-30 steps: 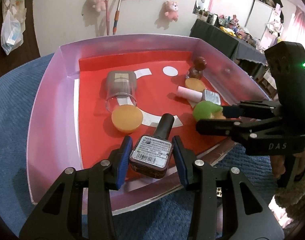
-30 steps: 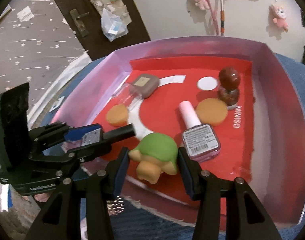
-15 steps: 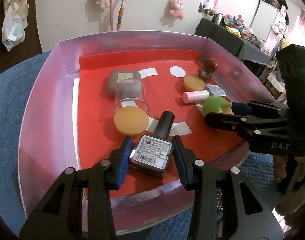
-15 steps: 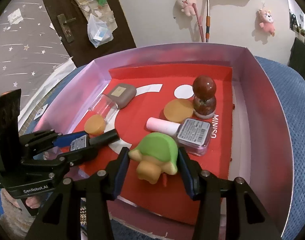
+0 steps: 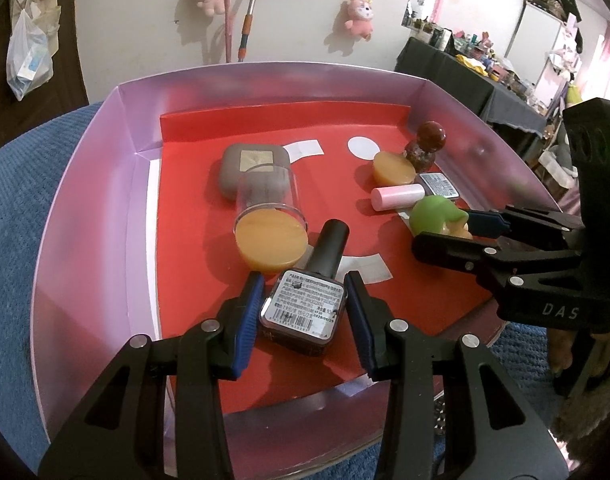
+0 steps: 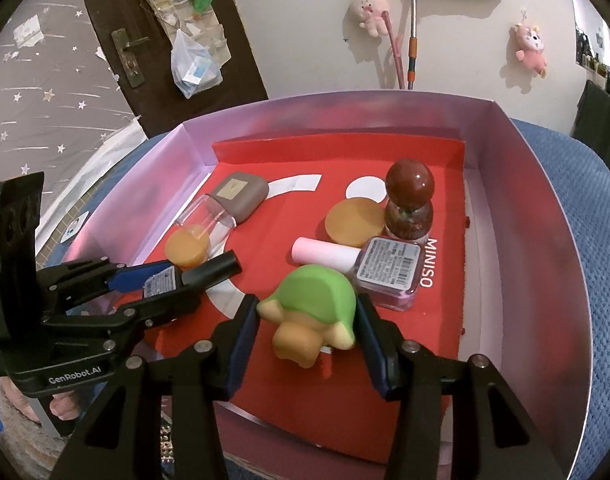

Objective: Organize rigid objects
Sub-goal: 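Carry the bottle and figure into the box with both tools, then open both tools to release the bottle and figure in the box, then withdraw both open tools from the box toward the remaining items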

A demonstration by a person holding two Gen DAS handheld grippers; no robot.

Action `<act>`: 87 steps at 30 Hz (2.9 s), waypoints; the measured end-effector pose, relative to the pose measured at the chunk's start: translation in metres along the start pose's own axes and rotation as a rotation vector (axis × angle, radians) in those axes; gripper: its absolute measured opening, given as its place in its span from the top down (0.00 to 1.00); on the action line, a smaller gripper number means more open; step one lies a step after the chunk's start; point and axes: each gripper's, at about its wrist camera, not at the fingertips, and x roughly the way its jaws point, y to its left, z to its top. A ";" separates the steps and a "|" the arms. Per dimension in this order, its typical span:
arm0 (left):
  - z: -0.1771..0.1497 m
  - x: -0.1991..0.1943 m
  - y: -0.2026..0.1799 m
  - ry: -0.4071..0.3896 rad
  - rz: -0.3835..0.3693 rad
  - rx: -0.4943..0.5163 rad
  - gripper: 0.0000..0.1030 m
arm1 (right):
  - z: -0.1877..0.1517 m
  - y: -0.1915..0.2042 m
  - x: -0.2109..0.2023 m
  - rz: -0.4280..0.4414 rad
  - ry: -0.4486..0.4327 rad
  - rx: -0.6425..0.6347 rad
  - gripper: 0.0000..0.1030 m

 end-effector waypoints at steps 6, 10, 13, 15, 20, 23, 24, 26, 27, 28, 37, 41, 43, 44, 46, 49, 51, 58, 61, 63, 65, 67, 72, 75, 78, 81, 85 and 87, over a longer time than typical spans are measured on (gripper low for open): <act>0.000 0.000 0.000 0.000 -0.001 0.000 0.62 | 0.001 0.000 0.000 -0.004 0.001 -0.005 0.50; 0.000 0.000 0.000 0.000 -0.001 0.001 0.62 | 0.000 0.000 0.000 -0.005 0.000 -0.005 0.50; 0.000 0.000 0.000 0.000 -0.001 0.000 0.62 | 0.000 0.000 0.000 -0.005 0.001 -0.005 0.50; 0.000 0.000 0.000 0.000 0.000 0.001 0.62 | 0.001 0.000 0.000 -0.005 0.000 -0.006 0.50; 0.000 0.000 0.000 0.001 -0.001 0.000 0.62 | 0.001 0.000 0.000 -0.008 0.000 -0.007 0.50; 0.000 0.000 0.000 0.002 -0.001 0.000 0.62 | 0.001 0.000 0.000 -0.007 0.000 -0.006 0.50; 0.000 0.001 0.000 0.003 0.000 0.000 0.62 | 0.001 0.000 0.000 -0.008 0.000 -0.007 0.50; 0.000 0.001 0.000 0.002 0.001 0.001 0.62 | 0.001 0.000 0.000 -0.008 0.000 -0.008 0.50; 0.000 0.001 0.000 0.002 0.002 0.002 0.62 | 0.001 0.001 0.000 -0.008 0.001 -0.007 0.50; 0.000 0.002 0.000 0.002 0.004 0.003 0.62 | 0.001 0.001 0.000 -0.008 0.001 -0.008 0.50; 0.000 0.004 -0.001 0.005 0.012 0.001 0.62 | 0.000 0.001 -0.001 -0.010 0.002 -0.012 0.50; -0.001 0.003 -0.003 0.005 0.019 0.005 0.62 | 0.000 0.000 -0.001 -0.009 0.002 -0.011 0.50; 0.000 0.002 -0.003 0.008 0.018 0.001 0.62 | 0.000 0.001 -0.001 -0.010 0.002 -0.011 0.50; 0.000 0.002 -0.003 0.009 0.018 -0.001 0.62 | 0.000 0.000 -0.001 -0.010 0.002 -0.011 0.50; 0.000 0.001 -0.003 0.010 0.020 -0.001 0.62 | 0.000 0.001 -0.001 -0.010 0.002 -0.011 0.50; -0.001 -0.001 -0.005 0.010 0.024 0.003 0.62 | 0.000 0.001 -0.001 -0.010 0.002 -0.011 0.49; 0.000 -0.003 -0.005 0.006 0.020 0.000 0.61 | 0.000 0.000 -0.002 -0.012 0.000 -0.010 0.46; 0.002 -0.012 -0.006 -0.023 0.008 -0.003 0.51 | -0.001 0.003 -0.005 -0.012 -0.012 -0.017 0.41; 0.002 -0.016 -0.008 -0.033 0.016 0.005 0.47 | -0.001 0.004 -0.007 -0.013 -0.018 -0.018 0.40; 0.001 -0.019 -0.009 -0.038 0.026 0.011 0.47 | -0.001 0.005 -0.008 -0.011 -0.022 -0.020 0.38; 0.000 -0.022 -0.010 -0.042 0.028 0.014 0.47 | -0.002 0.007 -0.011 -0.011 -0.027 -0.023 0.37; -0.001 -0.025 -0.011 -0.045 0.027 0.013 0.42 | -0.003 0.008 -0.014 -0.012 -0.031 -0.026 0.36; -0.003 -0.034 -0.014 -0.060 0.022 0.019 0.35 | -0.006 0.011 -0.025 -0.017 -0.052 -0.033 0.29; -0.005 -0.039 -0.015 -0.070 0.023 0.020 0.28 | -0.008 0.012 -0.032 -0.015 -0.063 -0.034 0.28; -0.007 -0.044 -0.016 -0.074 0.026 0.020 0.28 | -0.010 0.014 -0.038 -0.012 -0.076 -0.033 0.22; -0.009 -0.047 -0.016 -0.077 0.033 0.024 0.25 | -0.011 0.016 -0.045 -0.012 -0.090 -0.039 0.20; -0.014 -0.054 -0.020 -0.087 0.028 0.034 0.19 | -0.013 0.019 -0.052 -0.001 -0.103 -0.040 0.15; -0.016 -0.057 -0.024 -0.094 0.036 0.043 0.12 | -0.014 0.021 -0.056 0.007 -0.108 -0.042 0.13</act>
